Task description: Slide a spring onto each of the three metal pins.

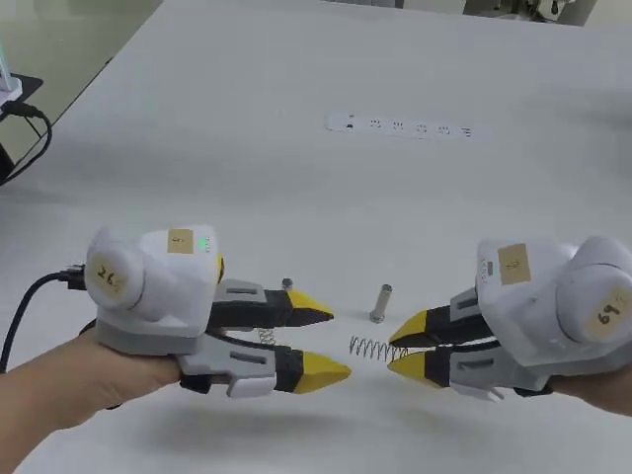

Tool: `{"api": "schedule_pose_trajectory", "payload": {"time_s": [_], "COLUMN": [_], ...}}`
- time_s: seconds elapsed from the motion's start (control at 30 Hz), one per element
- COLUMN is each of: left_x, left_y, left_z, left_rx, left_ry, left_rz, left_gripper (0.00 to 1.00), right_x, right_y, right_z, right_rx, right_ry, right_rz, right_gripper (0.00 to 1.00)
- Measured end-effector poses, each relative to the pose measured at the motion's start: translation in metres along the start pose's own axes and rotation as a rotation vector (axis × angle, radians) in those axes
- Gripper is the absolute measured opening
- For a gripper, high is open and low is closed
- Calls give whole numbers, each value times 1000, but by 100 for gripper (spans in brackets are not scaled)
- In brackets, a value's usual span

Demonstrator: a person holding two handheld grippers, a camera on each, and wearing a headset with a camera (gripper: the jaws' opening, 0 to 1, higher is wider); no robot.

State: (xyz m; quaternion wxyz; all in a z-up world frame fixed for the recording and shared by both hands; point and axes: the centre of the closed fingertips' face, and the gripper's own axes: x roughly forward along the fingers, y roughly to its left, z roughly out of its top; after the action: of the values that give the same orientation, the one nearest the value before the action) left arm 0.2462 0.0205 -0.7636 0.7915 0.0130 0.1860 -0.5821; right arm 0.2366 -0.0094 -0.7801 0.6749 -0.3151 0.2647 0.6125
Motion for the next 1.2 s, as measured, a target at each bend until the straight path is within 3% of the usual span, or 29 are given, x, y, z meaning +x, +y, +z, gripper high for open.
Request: {"api": "schedule_pose_trajectory", "payload": {"time_s": [0.2, 0.6, 1.2], "left_x": [4, 10, 11], "left_y": [-1, -1, -4], "left_z": [-1, 8, 6], "left_rx": [17, 32, 42], "left_ry": [5, -8, -3], "left_rz": [-23, -59, -69], "left_gripper": [25, 19, 10], "right_x": [-1, -3, -2], "right_y": [3, 0, 2], "right_z": [5, 11, 19], "right_rx": [-24, -23, -45], "right_ry": [-17, -48, -75], "right_rz": [11, 12, 27], "right_gripper": [6, 7, 7]}}
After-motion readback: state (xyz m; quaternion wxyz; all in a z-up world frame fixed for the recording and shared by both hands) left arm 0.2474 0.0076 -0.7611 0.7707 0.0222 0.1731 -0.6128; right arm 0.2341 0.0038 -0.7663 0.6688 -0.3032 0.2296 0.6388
